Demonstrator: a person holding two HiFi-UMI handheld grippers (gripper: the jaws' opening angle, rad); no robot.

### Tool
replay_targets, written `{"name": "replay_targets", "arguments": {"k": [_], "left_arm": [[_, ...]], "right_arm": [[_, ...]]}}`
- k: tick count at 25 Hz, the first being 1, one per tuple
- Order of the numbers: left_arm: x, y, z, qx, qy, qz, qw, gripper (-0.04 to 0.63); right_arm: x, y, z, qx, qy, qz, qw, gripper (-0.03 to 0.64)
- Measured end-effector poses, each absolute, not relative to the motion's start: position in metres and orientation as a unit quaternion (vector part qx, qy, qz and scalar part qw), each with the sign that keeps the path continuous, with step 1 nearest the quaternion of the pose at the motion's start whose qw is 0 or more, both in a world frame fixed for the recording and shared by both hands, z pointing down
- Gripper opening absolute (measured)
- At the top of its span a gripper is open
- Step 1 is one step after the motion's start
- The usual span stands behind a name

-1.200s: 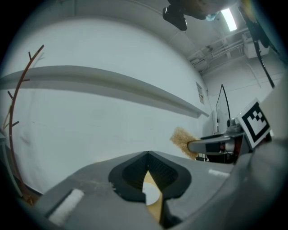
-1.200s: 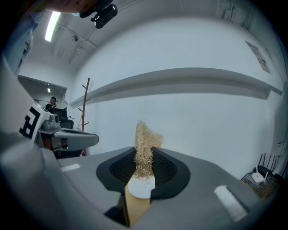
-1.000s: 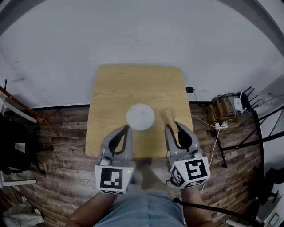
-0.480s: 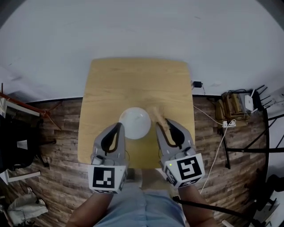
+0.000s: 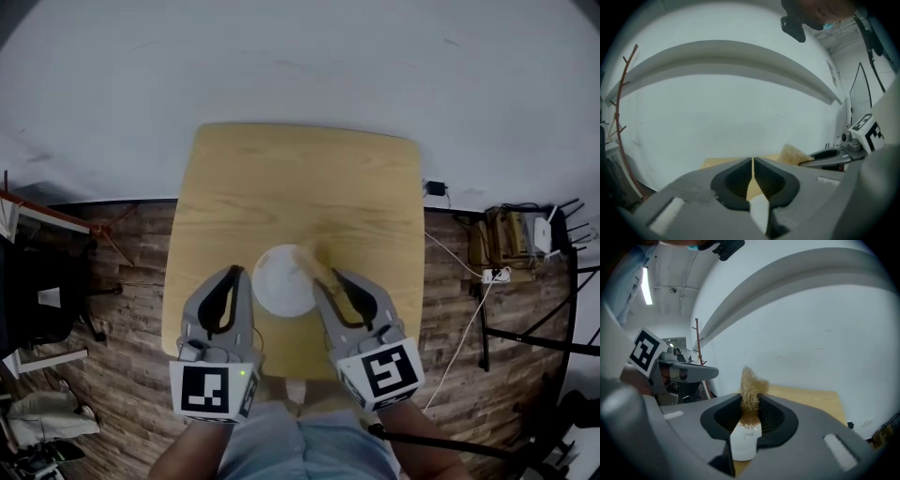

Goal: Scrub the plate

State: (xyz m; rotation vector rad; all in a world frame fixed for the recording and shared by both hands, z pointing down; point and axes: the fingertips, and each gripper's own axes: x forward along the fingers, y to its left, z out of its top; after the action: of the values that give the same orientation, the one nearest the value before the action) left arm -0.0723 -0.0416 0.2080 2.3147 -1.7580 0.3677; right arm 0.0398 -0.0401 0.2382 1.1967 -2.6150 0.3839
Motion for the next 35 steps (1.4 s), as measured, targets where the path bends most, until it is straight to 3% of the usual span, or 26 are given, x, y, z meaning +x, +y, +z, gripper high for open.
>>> {"name": "replay_targets", "arguments": {"k": [11, 24, 30, 35], "left_arm": [[-0.105, -0.046, 0.315, 0.768, -0.566, 0.142, 0.265, 0.020], [-0.103, -0.037, 0.386, 0.737, -0.524, 0.147, 0.401, 0.023], [-0.097, -0.029, 0.403, 0.723, -0.499, 0.159, 0.451, 0.107], [-0.095, -0.028, 0.414, 0.703, -0.478, 0.142, 0.507, 0.114]], "right_arm": [[0.007, -0.047, 0.333, 0.394, -0.876, 0.204, 0.187, 0.095], [0.001, -0.045, 0.385, 0.390, -0.855, 0.253, 0.232, 0.095], [0.004, -0.042, 0.392, 0.392, -0.849, 0.264, 0.236, 0.095], [0.001, -0.043, 0.394, 0.394, -0.847, 0.268, 0.235, 0.095]]}}
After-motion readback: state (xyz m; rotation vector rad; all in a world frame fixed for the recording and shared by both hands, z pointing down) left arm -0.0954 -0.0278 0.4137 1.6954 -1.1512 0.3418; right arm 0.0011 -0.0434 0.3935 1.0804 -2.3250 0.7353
